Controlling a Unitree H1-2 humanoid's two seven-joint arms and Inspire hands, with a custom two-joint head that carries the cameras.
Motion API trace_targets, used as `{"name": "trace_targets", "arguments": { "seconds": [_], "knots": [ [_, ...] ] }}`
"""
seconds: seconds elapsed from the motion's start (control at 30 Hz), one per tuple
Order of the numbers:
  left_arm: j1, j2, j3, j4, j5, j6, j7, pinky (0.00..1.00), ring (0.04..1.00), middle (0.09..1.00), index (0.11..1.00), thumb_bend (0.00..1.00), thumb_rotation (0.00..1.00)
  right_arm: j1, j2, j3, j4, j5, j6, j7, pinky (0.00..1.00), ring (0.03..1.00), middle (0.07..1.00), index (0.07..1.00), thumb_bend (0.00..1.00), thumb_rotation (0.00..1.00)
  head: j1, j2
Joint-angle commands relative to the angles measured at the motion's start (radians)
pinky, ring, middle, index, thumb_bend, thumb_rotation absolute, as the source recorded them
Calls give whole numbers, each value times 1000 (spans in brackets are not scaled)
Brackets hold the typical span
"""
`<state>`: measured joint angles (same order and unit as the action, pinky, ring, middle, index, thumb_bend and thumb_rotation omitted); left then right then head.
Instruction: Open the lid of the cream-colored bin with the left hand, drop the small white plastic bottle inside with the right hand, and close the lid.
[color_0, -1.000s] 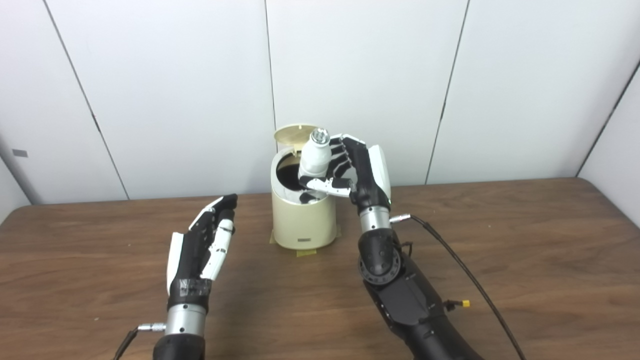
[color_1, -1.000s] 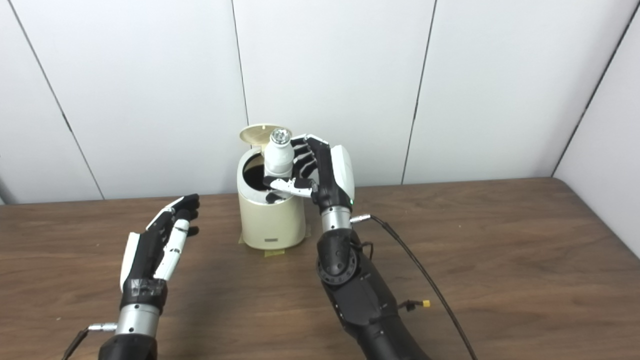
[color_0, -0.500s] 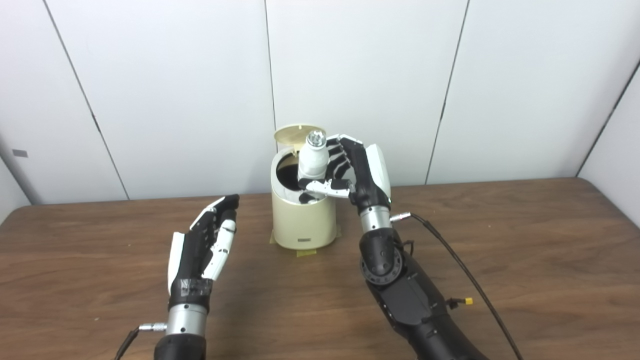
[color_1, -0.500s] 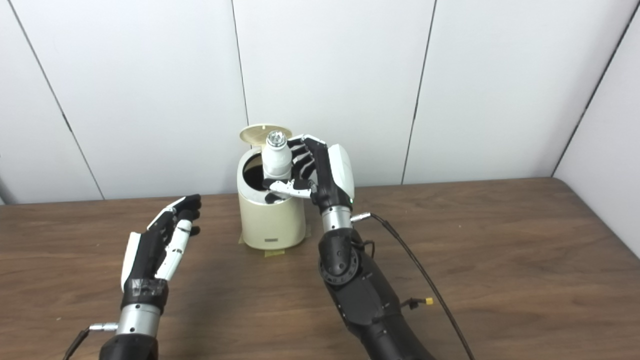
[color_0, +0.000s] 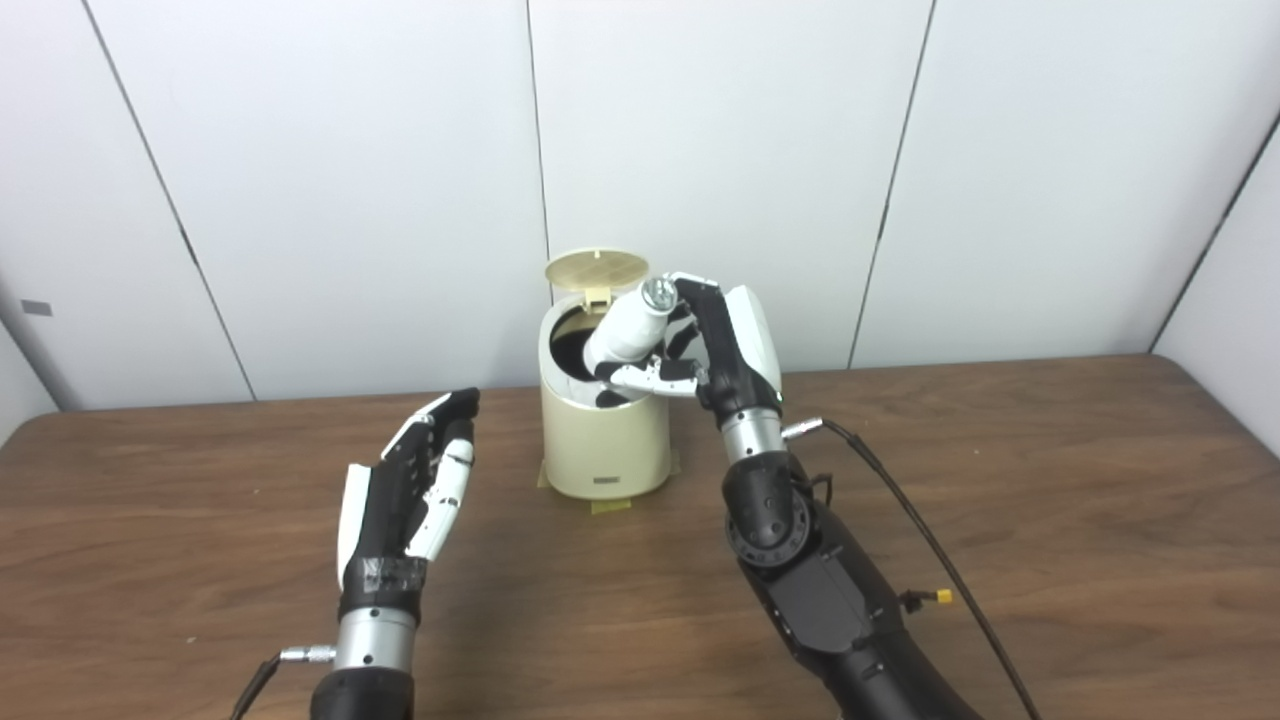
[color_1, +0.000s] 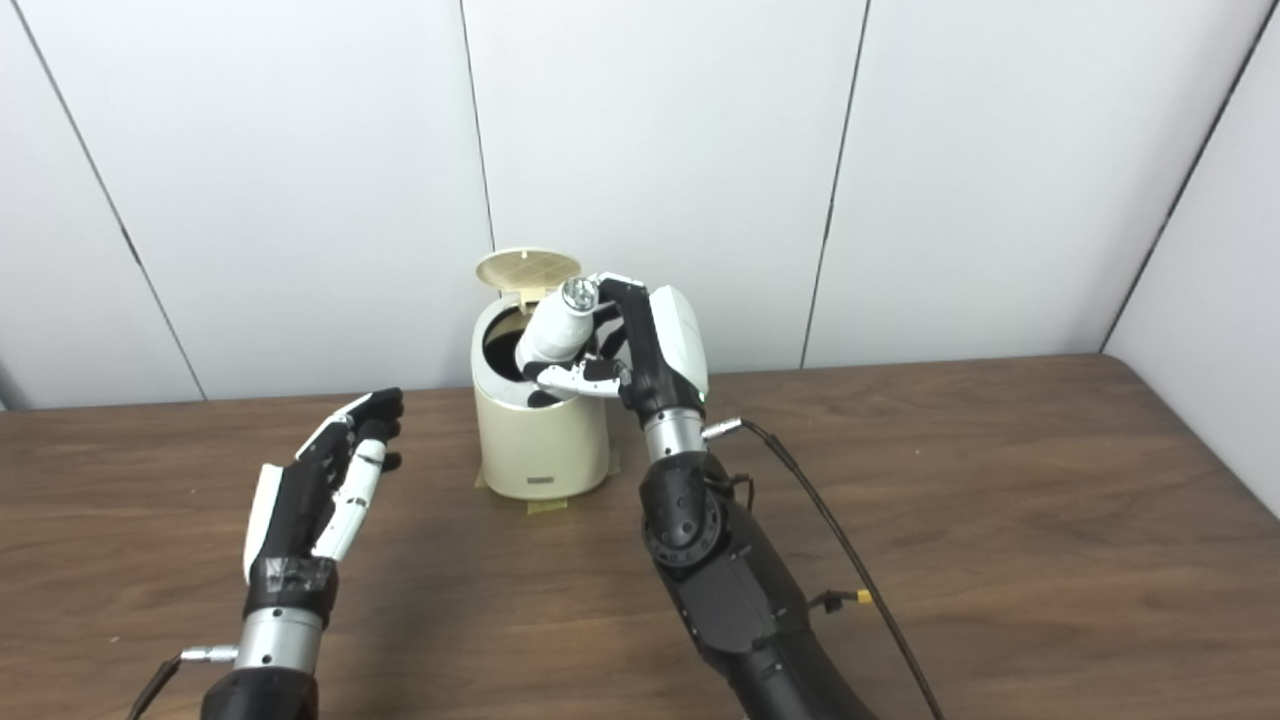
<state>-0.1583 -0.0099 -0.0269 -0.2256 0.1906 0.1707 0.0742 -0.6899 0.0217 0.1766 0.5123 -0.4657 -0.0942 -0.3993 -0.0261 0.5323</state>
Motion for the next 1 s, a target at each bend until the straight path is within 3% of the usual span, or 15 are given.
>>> {"name": "trace_targets", "arguments": {
  "seconds": [0.0,0.5,0.77,0.97],
  "knots": [
    [-39,-9,-3,-37,8,-39,11,760,835,828,817,290,678,-36,9,14,-35,-4,-1,26,433,528,588,490,522,133,1,0],
    [-38,-7,-8,-36,13,-48,12,749,828,826,815,298,671,-25,15,19,-57,-17,28,30,428,519,581,490,523,134,0,-3],
    [-42,-9,-11,-27,20,-50,16,751,830,825,813,300,673,-35,25,22,-106,-34,109,38,440,531,596,492,522,134,-1,-10],
    [-44,-14,-14,-25,27,-50,20,756,832,827,817,297,682,-56,28,23,-135,-54,131,26,453,547,606,493,522,134,-1,-14]
  ]
}}
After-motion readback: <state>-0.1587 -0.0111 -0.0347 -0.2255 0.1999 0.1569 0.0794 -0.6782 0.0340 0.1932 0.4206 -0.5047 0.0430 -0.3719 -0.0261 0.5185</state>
